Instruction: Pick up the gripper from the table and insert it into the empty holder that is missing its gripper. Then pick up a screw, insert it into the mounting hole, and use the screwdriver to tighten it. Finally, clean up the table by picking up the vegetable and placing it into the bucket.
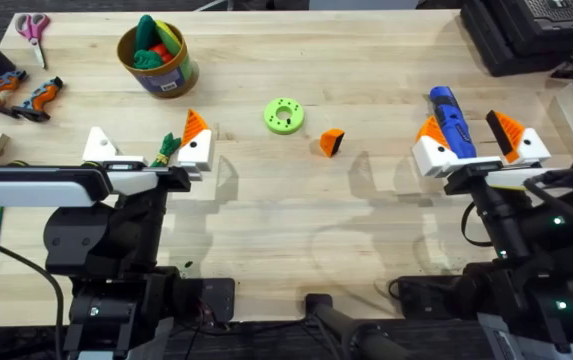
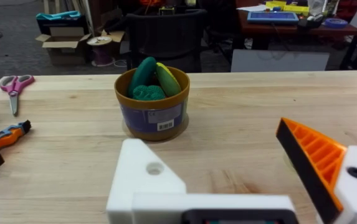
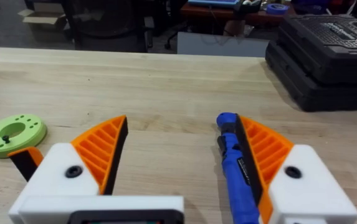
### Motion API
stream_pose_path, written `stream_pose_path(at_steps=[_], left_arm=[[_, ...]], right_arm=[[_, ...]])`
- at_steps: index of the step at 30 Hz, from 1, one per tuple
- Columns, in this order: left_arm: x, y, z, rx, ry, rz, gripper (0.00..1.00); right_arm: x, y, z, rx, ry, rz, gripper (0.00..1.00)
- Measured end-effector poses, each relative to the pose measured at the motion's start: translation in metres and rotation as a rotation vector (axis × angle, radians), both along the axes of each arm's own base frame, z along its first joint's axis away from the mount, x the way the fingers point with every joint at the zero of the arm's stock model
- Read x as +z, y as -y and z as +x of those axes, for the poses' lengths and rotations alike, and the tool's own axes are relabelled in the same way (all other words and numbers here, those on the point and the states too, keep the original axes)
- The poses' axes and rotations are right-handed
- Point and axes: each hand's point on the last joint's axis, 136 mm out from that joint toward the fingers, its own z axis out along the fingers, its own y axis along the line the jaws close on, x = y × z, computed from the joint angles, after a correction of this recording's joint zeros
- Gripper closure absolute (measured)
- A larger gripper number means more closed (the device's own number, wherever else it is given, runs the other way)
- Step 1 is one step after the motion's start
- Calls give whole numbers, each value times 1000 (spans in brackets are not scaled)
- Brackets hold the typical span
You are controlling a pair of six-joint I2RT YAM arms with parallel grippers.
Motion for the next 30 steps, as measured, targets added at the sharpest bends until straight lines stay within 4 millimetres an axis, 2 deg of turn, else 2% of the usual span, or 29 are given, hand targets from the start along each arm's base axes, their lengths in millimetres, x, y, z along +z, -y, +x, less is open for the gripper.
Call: stream_pose_path(at_steps=[16,22,25,28,30], left_arm=[[-1,0,0,0,-4,4,99],[-17,0,-5,-2,-119,7,97],[-4,0,-10,-3,-176,8,97],[23,0,-14,-4,-235,8,95],[33,1,-15,-6,-305,10,95]], right_arm=[[-1,0,0,1,-5,-11,8],[-14,0,-15,1,-166,-16,8],[-12,0,-21,2,-233,-18,8],[8,0,-24,3,-274,-20,8],[20,0,-25,3,-323,-20,8]])
